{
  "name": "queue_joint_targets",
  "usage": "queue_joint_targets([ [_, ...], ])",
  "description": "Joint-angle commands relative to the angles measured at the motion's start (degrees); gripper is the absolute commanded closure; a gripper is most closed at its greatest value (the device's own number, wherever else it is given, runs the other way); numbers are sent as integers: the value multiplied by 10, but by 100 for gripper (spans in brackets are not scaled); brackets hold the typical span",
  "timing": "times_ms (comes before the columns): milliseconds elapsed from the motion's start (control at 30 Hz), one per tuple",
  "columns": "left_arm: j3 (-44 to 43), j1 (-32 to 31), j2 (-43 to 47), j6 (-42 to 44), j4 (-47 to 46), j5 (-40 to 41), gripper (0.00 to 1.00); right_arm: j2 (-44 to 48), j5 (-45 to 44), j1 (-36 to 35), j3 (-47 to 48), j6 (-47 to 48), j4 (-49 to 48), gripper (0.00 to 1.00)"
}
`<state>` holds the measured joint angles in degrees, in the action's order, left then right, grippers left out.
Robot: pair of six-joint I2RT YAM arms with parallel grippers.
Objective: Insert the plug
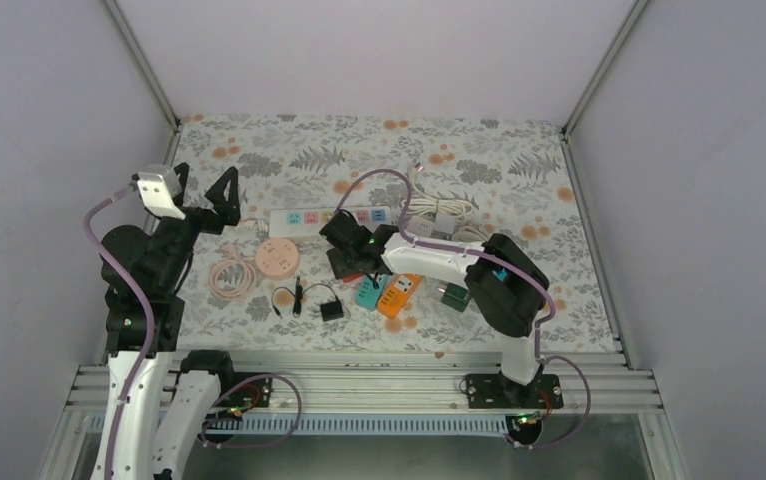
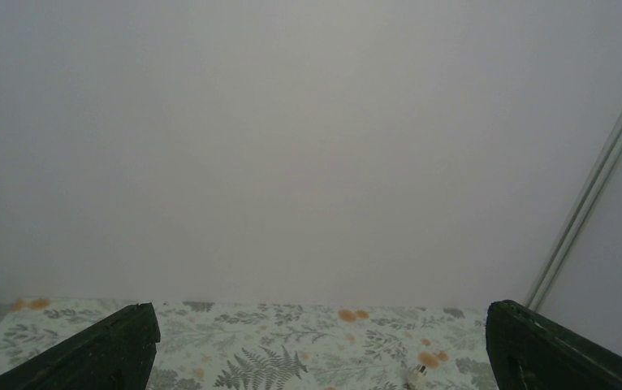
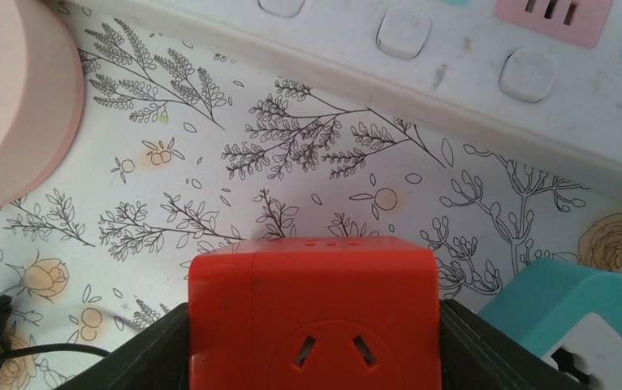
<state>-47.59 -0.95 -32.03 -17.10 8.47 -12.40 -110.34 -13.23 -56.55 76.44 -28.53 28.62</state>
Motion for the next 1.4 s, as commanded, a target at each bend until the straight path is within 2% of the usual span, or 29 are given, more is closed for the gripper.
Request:
queue_joint_targets([
  [0,-4,3,6,14,-7,-32,0,32,-18,-1,-14,-4,-38,41],
  [167,-12,2,-10,5,7,-35,0,121,66,13,-75,-1,-141,42],
  [267,-13,2,-30,-3,5,-82,0,181,132,47,-118,-22,-209,42],
  [500,12,-1,-93,-32,8,-192,0,263,327,156,-194,-140,-352,42],
  [633,58,-35,-121,-82,-24,-192,0,282,392,196,-222,-217,-411,41],
  [867,87,-157,-189,-133,-84,-109,0,294,388,210,-216,-307,-419,42],
  [1033,95,-271,-242,-140,-125,16,0,301,345,207,-213,-360,-395,43],
  [1200,85,-341,-312,-152,-200,38,0,300,316,199,-207,-388,-381,43],
  [1367,62,-396,-358,-161,-214,104,0,297,295,190,-193,-395,-360,41],
])
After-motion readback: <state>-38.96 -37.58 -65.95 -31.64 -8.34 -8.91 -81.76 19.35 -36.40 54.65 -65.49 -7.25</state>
